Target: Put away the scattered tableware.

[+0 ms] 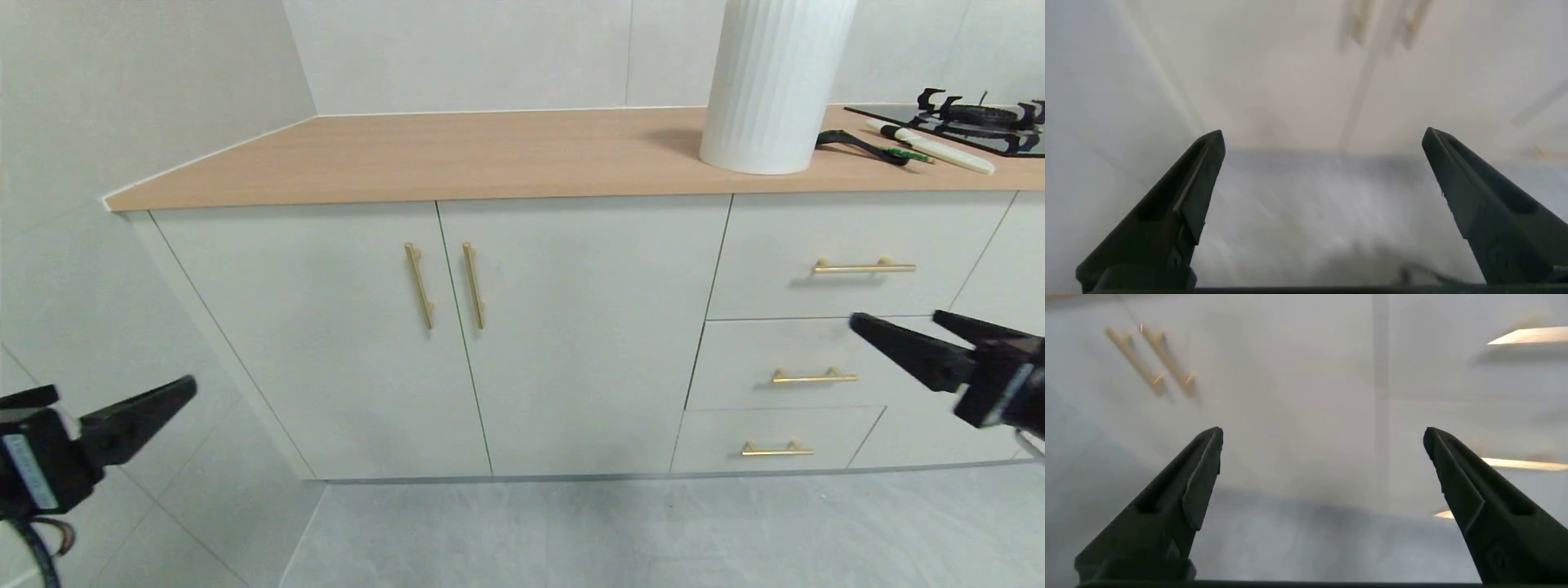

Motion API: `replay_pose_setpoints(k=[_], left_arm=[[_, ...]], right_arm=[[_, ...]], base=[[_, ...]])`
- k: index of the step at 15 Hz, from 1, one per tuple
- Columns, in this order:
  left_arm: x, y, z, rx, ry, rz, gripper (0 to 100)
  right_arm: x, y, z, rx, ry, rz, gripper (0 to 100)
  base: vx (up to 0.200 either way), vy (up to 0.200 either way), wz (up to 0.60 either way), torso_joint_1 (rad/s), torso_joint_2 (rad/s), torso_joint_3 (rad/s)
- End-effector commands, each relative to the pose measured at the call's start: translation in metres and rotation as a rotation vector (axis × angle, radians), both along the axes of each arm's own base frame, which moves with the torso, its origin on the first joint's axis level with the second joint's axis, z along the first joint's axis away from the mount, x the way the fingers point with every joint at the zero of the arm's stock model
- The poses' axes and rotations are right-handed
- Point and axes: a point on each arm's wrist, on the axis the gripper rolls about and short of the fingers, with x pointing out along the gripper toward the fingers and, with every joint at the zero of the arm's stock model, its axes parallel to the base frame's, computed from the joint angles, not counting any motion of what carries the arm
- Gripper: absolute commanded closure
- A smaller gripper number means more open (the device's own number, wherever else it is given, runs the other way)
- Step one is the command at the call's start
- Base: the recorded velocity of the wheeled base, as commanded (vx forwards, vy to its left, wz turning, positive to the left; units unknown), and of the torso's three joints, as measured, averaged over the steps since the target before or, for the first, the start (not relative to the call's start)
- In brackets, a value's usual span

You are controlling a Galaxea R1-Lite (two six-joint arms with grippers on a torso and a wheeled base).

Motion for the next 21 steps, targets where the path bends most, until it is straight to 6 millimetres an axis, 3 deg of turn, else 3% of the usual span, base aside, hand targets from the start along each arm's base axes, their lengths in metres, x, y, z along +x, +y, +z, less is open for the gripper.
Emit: replay_pose_setpoints(k=[1,6,10,13,15,16,18,21], left_arm=[[-0.079,0.028,0.001,0.062,-0.254,0.106,0],[-0.146,0.039,-0.017,0.059,-0.441,0.131,0],[-0.168,0.036,-0.039,0.083,-0.490,0.151,0],[-0.178,0.029,-0.054,0.122,-0.529,0.171,0],[-0.173,0.028,-0.065,0.128,-0.510,0.133,0],[-0.164,0.028,-0.077,0.128,-0.460,0.130,0],[-0.151,0.027,-0.096,0.134,-0.389,0.095,0],[-0.134,0.025,-0.122,0.132,-0.369,0.024,0]], right_arm=[[-0.087,-0.045,-0.011,-0.066,-0.211,-0.158,0],[-0.182,-0.066,-0.030,-0.183,-0.296,-0.348,0],[-0.211,-0.061,-0.043,-0.195,-0.335,-0.448,0],[-0.208,-0.061,-0.056,-0.190,-0.309,-0.441,0],[-0.201,-0.061,-0.066,-0.184,-0.267,-0.430,0],[-0.185,-0.061,-0.094,-0.200,-0.160,-0.418,0],[-0.169,-0.060,-0.124,-0.204,-0.137,-0.404,0],[-0.165,-0.059,-0.132,-0.166,-0.129,-0.354,0]], base=[[0.000,0.000,0.00,0.000,0.00,0.000],[0.000,0.000,0.00,0.000,0.00,0.000],[0.000,0.000,0.00,0.000,0.00,0.000],[0.000,0.000,0.00,0.000,0.00,0.000],[0.000,0.000,0.00,0.000,0.00,0.000],[0.000,0.000,0.00,0.000,0.00,0.000],[0.000,0.000,0.00,0.000,0.00,0.000],[0.000,0.000,0.00,0.000,0.00,0.000]])
